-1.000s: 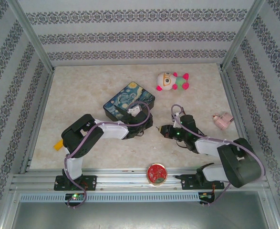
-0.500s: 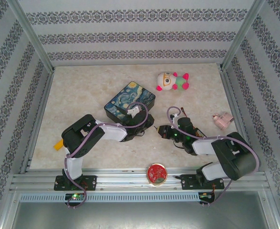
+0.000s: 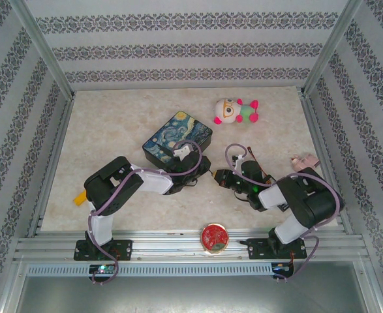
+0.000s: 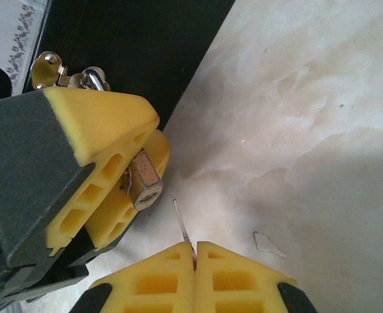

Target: Unlock the padlock with the key

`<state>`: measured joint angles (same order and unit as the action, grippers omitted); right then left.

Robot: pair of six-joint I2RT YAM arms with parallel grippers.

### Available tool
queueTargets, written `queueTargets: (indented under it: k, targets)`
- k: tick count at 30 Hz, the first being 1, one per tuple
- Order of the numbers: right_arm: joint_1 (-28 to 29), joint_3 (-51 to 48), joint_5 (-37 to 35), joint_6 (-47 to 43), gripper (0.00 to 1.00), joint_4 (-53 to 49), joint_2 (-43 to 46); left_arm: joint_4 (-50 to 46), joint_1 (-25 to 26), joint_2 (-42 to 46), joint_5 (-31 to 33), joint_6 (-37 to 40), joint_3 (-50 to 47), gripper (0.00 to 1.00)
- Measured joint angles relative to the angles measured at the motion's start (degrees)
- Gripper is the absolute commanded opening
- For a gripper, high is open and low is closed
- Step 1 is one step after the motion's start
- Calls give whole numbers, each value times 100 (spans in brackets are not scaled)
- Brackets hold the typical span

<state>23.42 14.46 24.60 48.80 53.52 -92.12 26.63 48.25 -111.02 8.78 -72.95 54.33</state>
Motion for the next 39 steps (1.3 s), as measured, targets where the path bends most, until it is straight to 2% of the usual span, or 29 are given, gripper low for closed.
queueTargets:
  k: [9,39]
  targets:
    - [0,-37,24,234,0,684,-291,107,-17,0,-33,-39,-22,21]
    - [0,-85,26,332,0,901,-284,514,-76,-70,-127,-216,-48,20]
